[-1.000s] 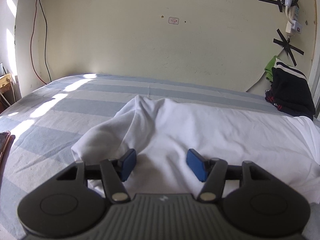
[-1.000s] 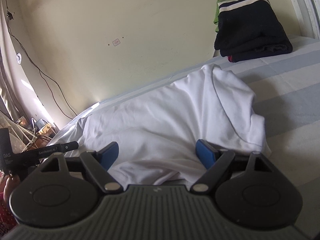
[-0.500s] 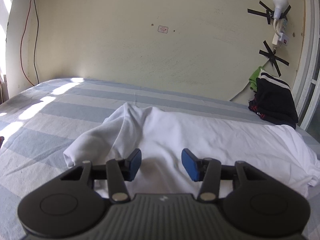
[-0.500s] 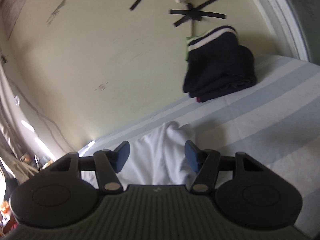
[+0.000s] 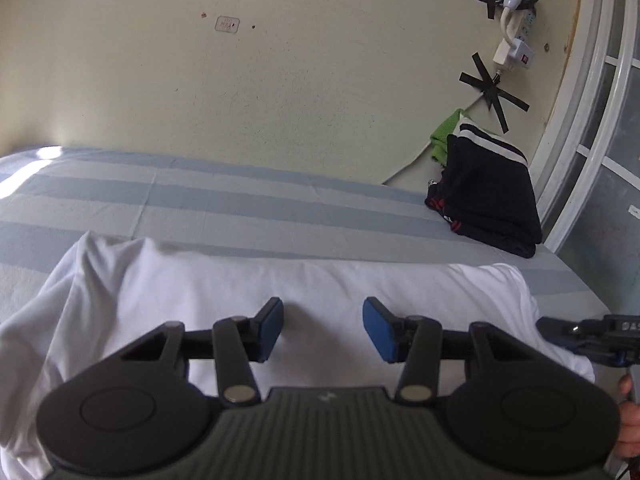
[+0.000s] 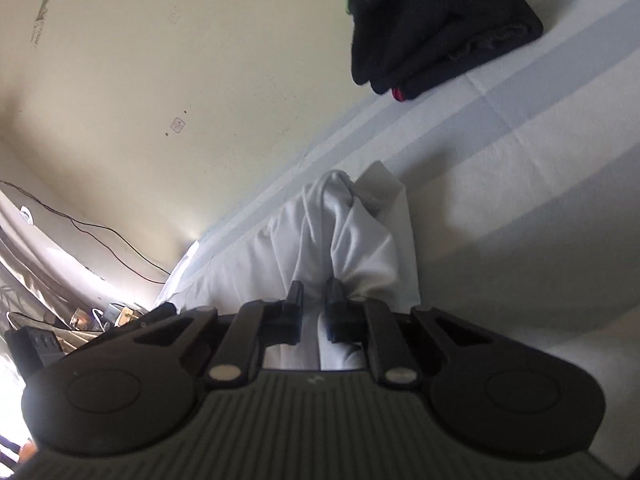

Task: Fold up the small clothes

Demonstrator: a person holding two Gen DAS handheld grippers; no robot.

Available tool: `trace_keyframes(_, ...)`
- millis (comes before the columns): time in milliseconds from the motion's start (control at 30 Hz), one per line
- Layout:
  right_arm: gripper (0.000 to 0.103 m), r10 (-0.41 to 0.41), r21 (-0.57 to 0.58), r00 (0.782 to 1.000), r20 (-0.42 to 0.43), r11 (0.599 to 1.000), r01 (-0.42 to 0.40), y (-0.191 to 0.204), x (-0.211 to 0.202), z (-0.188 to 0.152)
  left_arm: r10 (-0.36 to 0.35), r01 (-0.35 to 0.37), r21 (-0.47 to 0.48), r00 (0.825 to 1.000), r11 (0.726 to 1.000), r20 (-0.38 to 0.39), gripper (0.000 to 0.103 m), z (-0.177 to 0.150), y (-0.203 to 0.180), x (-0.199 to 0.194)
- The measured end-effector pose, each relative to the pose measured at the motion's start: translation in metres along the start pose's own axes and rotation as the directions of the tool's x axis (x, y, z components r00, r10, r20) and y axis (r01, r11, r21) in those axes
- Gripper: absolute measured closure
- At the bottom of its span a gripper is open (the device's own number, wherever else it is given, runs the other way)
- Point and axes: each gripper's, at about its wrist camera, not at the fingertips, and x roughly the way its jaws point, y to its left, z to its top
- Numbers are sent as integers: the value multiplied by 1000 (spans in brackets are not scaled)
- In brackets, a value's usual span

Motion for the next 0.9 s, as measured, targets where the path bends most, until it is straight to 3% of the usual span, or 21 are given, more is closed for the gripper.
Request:
trace_keyframes(67,75,-32,-119,994,105,992,45,17,-23,-2,32,-32,8,999,999,17,58,-5,3,-1)
trace_keyframes(100,51,-68,-174,987,149,980,94,25,-32,-3,52,-53,19,998,998,28,58,-8,5,0)
trace_keyframes(133,35,-102,-217,978,180,966,140,30,-38,-5,75,-76,39,996,996,38,57,-14,8,2)
trace_keyframes(167,34,-131,-253,972,195,951,179,35,-39,-6,93,-96,65,995,993,48,57,-21,9,5)
trace_keyframes(267,34,-211,-318,961,180,912,260,39,-30,-14,98,-101,56,993,993,65,58,-22,11,4)
trace_keyframes(333,36,-224,-334,964,147,906,261,39,-20,-21,100,-104,57,993,993,60,59,-22,12,3)
trace_keyframes(367,41,-239,-341,963,128,901,269,38,-13,-24,99,-103,60,993,993,62,59,-22,12,2)
trace_keyframes(400,69,-267,-341,957,116,894,290,37,-7,-26,98,-102,61,993,993,63,59,-23,11,2)
trace_keyframes(467,76,-295,-351,944,146,877,328,43,-8,-30,94,-98,58,993,993,67,59,-24,11,1)
trace_keyframes(533,81,-276,-337,945,174,885,321,51,-15,-30,87,-91,53,994,994,70,58,-24,11,0)
trace_keyframes(567,81,-230,-283,958,172,920,271,50,-23,-27,84,-88,48,994,995,72,58,-24,12,-2)
trace_keyframes(600,82,-140,-172,977,158,971,167,42,-31,-22,81,-85,45,994,995,73,58,-25,13,-2)
trace_keyframes(633,82,-52,-46,986,157,997,60,31,-37,-17,77,-81,40,994,996,74,57,-25,14,-3)
trace_keyframes(700,82,15,105,986,167,994,-33,9,-44,-14,76,-78,33,994,996,75,57,-24,15,-3)
trace_keyframes(767,82,-43,201,992,117,979,19,-15,-36,-15,82,-84,31,994,996,69,56,-24,15,-2)
trace_keyframes(800,91,-100,240,993,69,967,81,-30,-29,-19,82,-85,34,995,996,64,55,-24,14,-2)
trace_keyframes(833,89,-58,264,994,96,964,31,-40,-30,-22,85,-87,38,995,995,61,54,-24,14,-1)
trace_keyframes(900,84,-80,252,993,90,966,55,-37,-32,-22,93,-96,53,994,994,57,50,-23,11,0)
